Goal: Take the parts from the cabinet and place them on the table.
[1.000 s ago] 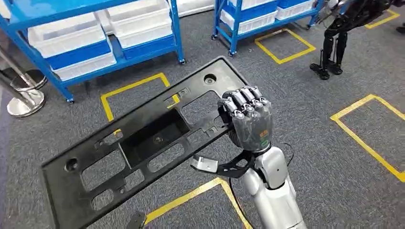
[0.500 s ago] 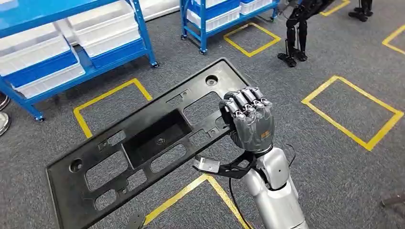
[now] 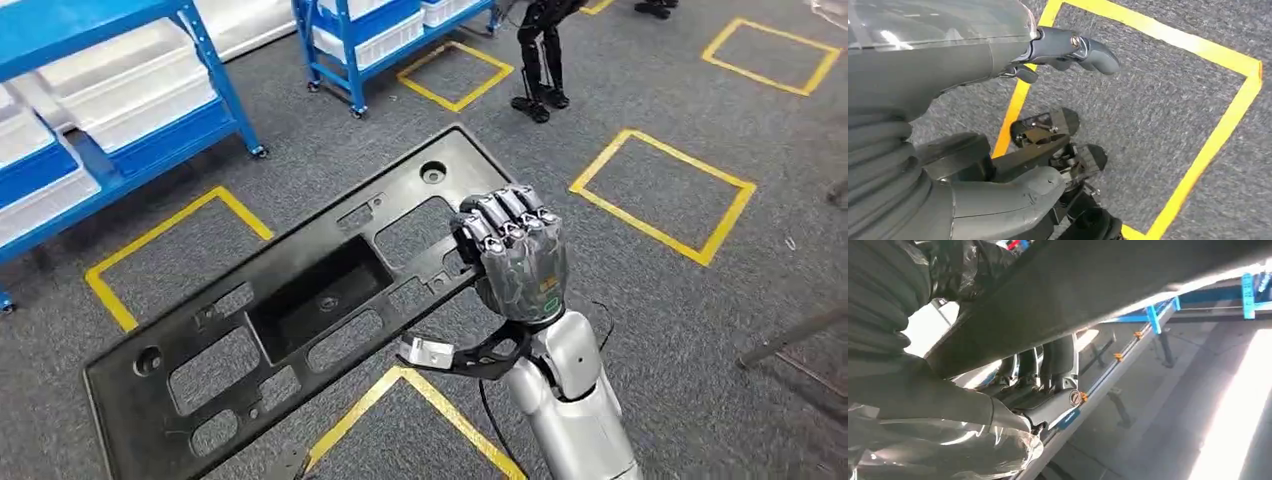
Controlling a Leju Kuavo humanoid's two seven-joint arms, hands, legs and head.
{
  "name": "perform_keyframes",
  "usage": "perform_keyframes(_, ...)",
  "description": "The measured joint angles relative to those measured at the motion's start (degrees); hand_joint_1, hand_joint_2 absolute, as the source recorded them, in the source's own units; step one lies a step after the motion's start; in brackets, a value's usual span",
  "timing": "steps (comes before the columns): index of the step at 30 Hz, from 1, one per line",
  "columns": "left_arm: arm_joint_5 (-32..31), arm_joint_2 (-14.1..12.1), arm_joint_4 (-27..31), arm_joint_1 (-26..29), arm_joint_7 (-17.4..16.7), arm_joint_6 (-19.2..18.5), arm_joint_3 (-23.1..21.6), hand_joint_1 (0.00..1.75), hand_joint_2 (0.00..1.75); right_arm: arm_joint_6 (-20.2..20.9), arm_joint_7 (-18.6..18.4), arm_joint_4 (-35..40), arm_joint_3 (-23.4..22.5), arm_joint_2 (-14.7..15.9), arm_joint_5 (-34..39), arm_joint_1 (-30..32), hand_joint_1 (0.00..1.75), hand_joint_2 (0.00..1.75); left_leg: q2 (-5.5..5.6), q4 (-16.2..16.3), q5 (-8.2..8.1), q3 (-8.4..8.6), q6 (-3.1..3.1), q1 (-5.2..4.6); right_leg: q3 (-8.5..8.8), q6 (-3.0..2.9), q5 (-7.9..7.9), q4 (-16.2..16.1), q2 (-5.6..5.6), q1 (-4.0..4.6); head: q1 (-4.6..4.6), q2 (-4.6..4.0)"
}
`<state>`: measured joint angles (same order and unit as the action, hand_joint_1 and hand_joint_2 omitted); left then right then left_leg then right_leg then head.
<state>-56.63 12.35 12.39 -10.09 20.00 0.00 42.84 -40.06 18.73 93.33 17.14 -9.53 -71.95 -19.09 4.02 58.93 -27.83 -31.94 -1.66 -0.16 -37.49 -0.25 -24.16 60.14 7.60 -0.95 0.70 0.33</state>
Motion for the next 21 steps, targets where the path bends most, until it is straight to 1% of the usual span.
perform_keyframes(1, 0.0, 0.0, 0.0, 0.0, 0.0, 0.0, 0.0, 0.00, 1.75, 0.0, -0.1, 0.0, 0.0, 0.1, 0.0, 0.0, 1.75, 1.75, -0.76, -0.7, 0.43, 0.25, -0.31, -0.05, 0.02, 0.61, 0.41, -0.5, 0.84, 0.03, -0.02, 0.00)
perform_keyframes(2, 0.0, 0.1, 0.0, -0.2, 0.0, 0.0, -0.2, 0.00, 1.75, 0.0, -0.1, 0.0, 0.0, 0.3, 0.0, 0.0, 1.75, 1.75, -1.60, -2.1, 1.33, 0.71, -0.69, 0.82, -0.06, 0.54, 0.09, 0.0, -0.41, 0.15, -0.04, 0.00)
perform_keyframes(3, 0.0, 0.2, 0.0, -0.3, 0.0, 0.0, -0.2, 0.00, 1.75, 0.0, -0.2, 0.1, 0.0, 0.5, 0.0, -0.1, 1.75, 1.75, -2.37, -2.8, 1.67, 0.91, -0.75, 0.44, -0.85, 0.56, -1.21, 1.3, -4.12, 0.60, -0.06, 0.00)
perform_keyframes(4, 0.0, 0.2, 0.0, -0.3, 0.1, 0.0, -0.3, 0.00, 1.75, 0.0, -0.2, 0.1, 0.1, 0.5, 0.0, -0.3, 1.75, 1.75, -3.12, -2.9, 1.82, 0.82, -0.91, 0.31, -2.47, 0.66, -3.52, 4.4, -5.85, 0.60, -0.05, 0.00)
perform_keyframes(5, 0.1, 0.2, 0.0, -0.2, 0.1, 0.0, -0.3, 0.00, 1.75, 0.0, -0.2, 0.1, 0.2, 0.5, 0.0, -0.4, 1.75, 1.75, -3.99, -2.8, 1.82, 0.67, -0.99, 0.21, -4.31, 0.87, -5.76, 8.6, -6.64, 0.52, -0.09, 0.00)
perform_keyframes(6, 0.1, 0.2, 0.0, -0.1, 0.1, 0.0, -0.3, 0.00, 1.75, 0.0, -0.3, 0.1, 0.3, 0.6, 0.0, -0.3, 1.75, 1.75, -4.94, -2.6, 1.76, 0.54, -1.06, 0.14, -6.22, 1.08, -7.61, 13.0, -7.01, 0.43, -0.04, 0.00)
perform_keyframes(7, 0.1, 0.2, 0.0, 0.0, 0.0, 0.0, -0.3, 0.00, 1.75, 0.0, -0.3, 0.1, 0.3, 0.7, 0.0, -0.2, 1.75, 1.75, -5.86, -2.4, 1.69, 0.34, -1.05, 0.14, -7.34, 1.32, -8.24, 15.5, -7.11, 0.30, -0.07, 0.00)
perform_keyframes(8, 0.1, 0.2, 0.0, 0.0, 0.0, 0.0, -0.3, 0.00, 1.75, 0.0, -0.4, 0.1, 0.3, 0.8, 0.0, -0.2, 1.75, 1.75, -6.61, -2.2, 1.64, 0.13, -1.01, 0.15, -7.20, 1.47, -7.71, 15.6, -7.26, 0.18, -0.07, 0.00)
perform_keyframes(9, 0.2, 0.2, 0.0, 0.0, 0.0, 0.0, -0.3, 0.00, 1.75, 0.0, -0.5, 0.1, 0.3, 0.9, 0.0, -0.1, 1.75, 1.75, -7.28, -2.0, 1.52, 0.00, -0.90, 0.20, -5.80, 1.60, -6.09, 13.2, -7.52, 0.08, -0.07, 0.00)
perform_keyframes(10, 0.2, 0.3, 0.0, 0.0, 0.0, 0.0, -0.3, 0.00, 1.75, 0.0, -0.7, 0.1, 0.4, 1.0, 0.0, -0.2, 1.75, 1.75, -7.99, -1.7, 1.28, -0.03, -0.74, 0.27, -3.05, 1.70, -3.81, 8.7, -8.07, 0.01, -0.07, 0.00)
perform_keyframes(11, 0.3, 0.3, 0.0, -0.1, 0.0, -0.1, -0.3, 0.00, 1.75, 0.0, -0.7, 0.1, 0.4, 1.1, 0.0, -0.2, 1.75, 1.75, -8.55, -1.3, 1.01, -0.03, -0.52, 0.31, 0.04, 1.70, -1.82, 3.6, -9.49, 0.02, -0.07, 0.00)
perform_keyframes(12, 0.3, 0.3, 0.0, -0.1, 0.0, 0.0, -0.3, 0.00, 1.75, 0.0, -0.8, 0.1, 0.5, 1.1, 0.0, -0.3, 1.75, 1.75, -9.00, -0.8, 0.61, -0.11, -0.10, 0.21, 1.69, 1.49, -2.38, 0.0, -12.19, 0.31, -0.07, 0.00)
perform_keyframes(13, 0.3, 0.3, 0.0, -0.2, 0.1, 0.0, -0.3, 0.00, 1.75, 0.0, -0.9, 0.2, 0.6, 1.1, -0.1, -0.2, 1.75, 1.75, -9.42, -0.2, 0.25, -0.29, 0.30, -0.19, 1.67, 0.88, -1.97, 0.1, -11.64, 0.60, -0.02, 0.00)
perform_keyframes(14, 0.5, 0.3, 0.0, -0.2, 0.1, -0.1, -0.4, 0.00, 1.75, 0.0, -1.0, 0.2, 0.8, 1.2, -0.1, -0.3, 1.75, 1.75, -9.78, -0.3, 0.20, -0.25, 0.50, -0.25, 1.54, 0.47, -2.07, 0.3, -10.82, 0.63, -0.04, 0.00)
perform_keyframes(16, 0.7, 0.3, 0.0, -0.2, 0.0, -0.1, -0.4, 0.00, 1.75, 0.0, -1.1, 0.4, 0.8, 1.3, -0.1, -0.3, 1.75, 1.75, -10.86, -0.4, 0.14, 0.07, 0.90, -0.09, 1.35, 0.00, -2.01, 0.3, -9.68, 0.84, -0.04, 0.00)
perform_keyframes(17, 0.8, 0.4, 0.0, -0.2, 0.0, 0.0, -0.4, 0.00, 1.75, 0.0, -1.2, 0.5, 0.8, 1.3, -0.1, -0.3, 1.75, 1.75, -10.85, -0.2, -0.34, -0.07, 1.30, -0.02, 1.53, -0.55, -1.67, -0.1, -8.99, 0.41, -0.04, 0.00)
perform_keyframes(18, 0.8, 0.4, 0.0, -0.3, 0.0, 0.0, -0.4, 0.00, 1.75, 0.0, -1.2, 0.6, 0.9, 1.4, -0.1, -0.3, 1.75, 1.75, -7.86, 1.0, -1.57, -0.40, 1.73, 0.36, 1.52, -0.81, -1.54, -0.2, -8.49, 0.30, -0.02, 0.00)
perform_keyframes(19, 0.8, 0.4, 0.0, -0.3, 0.1, 0.0, -0.4, 0.00, 1.75, 0.0, -1.2, 0.6, 1.0, 1.4, -0.1, -0.4, 1.75, 1.75, -5.93, 3.8, -3.44, -1.49, 1.86, 0.45, 1.43, -1.09, -1.42, -0.2, -8.15, 0.20, -0.02, 0.00)
perform_keyframes(20, 0.8, 0.4, 0.0, -0.1, 0.1, -0.1, -0.4, 0.00, 1.75, 0.0, -1.2, 0.6, 1.2, 1.4, -0.1, -0.4, 1.75, 1.75, -4.91, 8.4, -5.92, -3.53, 2.03, 0.52, 1.35, -1.27, -1.36, -0.2, -7.43, 0.22, -0.02, 0.00)
perform_keyframes(21, 0.8, 0.4, 0.0, 0.0, 0.1, -0.1, -0.4, 0.00, 1.75, 0.0, -1.2, 0.6, 1.3, 1.4, -0.1, -0.4, 1.75, 1.75, -4.59, 13.0, -7.85, -5.59, 2.12, 0.53, 1.27, -1.35, -1.31, -0.2, -6.71, 0.31, -0.02, 0.00)
